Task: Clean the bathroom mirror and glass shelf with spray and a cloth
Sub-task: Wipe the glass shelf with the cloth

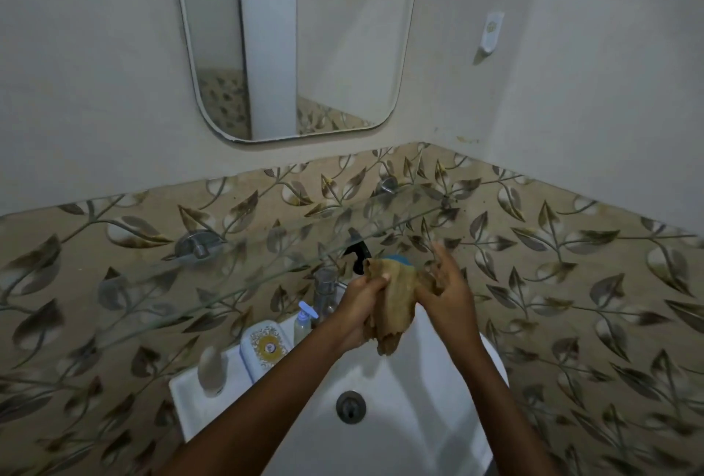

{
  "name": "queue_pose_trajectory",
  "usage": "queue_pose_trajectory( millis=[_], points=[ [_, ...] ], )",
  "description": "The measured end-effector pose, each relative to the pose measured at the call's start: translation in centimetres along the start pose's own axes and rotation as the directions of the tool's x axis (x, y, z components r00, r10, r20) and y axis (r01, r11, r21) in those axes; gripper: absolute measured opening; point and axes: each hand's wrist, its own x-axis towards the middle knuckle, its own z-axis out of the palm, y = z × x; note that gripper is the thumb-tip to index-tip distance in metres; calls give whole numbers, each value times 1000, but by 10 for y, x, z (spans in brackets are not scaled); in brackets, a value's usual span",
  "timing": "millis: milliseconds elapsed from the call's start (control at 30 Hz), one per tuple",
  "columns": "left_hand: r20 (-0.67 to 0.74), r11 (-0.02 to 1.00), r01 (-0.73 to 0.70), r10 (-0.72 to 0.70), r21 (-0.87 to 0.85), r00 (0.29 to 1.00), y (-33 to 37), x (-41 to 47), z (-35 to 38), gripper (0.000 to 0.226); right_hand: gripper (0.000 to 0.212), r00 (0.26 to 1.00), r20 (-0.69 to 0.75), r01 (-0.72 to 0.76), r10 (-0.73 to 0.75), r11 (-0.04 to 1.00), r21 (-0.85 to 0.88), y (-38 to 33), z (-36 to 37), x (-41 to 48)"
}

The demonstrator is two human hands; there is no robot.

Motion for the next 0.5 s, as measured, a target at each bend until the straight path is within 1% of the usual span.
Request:
queue_pose_trajectory(
  millis=[33,67,100,133,167,200,233,267,300,367,433,500],
  points=[
    [10,999,10,-10,-39,1000,1,1,0,19,66,995,-60,-80,85,994,81,4,-5,5],
    [19,998,20,-19,-63,1000,1,3,-1,18,65,974,-74,-194,212,960,201,9,-10,8],
    [31,996,31,-29,-84,999,2,6,0,18,60,938,-19,-321,347,887,333,15,-15,12],
    [40,995,39,-35,-95,999,2,9,-1,20,50,892,102,-438,440,786,437,21,-19,14],
    [46,993,49,-44,-107,998,2,11,0,22,37,836,241,-544,493,688,480,25,-21,17],
    [52,992,63,-58,-112,997,1,13,0,25,32,784,348,-620,514,621,479,31,-22,17],
    [55,990,82,-76,-116,996,-1,15,0,26,32,753,414,-658,511,588,471,38,-22,17],
    [51,988,95,-90,-119,995,-4,19,0,24,33,751,432,-661,500,584,472,45,-20,19],
    [40,987,107,-102,-119,994,-7,22,-1,21,31,763,422,-646,489,600,472,51,-19,22],
    [-4,990,132,-132,-59,991,-17,34,0,20,20,791,347,-611,504,671,420,60,-18,26],
    [-86,980,171,-163,101,983,-30,47,2,28,15,781,261,-625,568,717,309,69,-19,28],
    [-142,948,190,-158,254,977,-45,61,7,38,19,776,213,-630,593,737,245,79,-20,31]
  ],
)
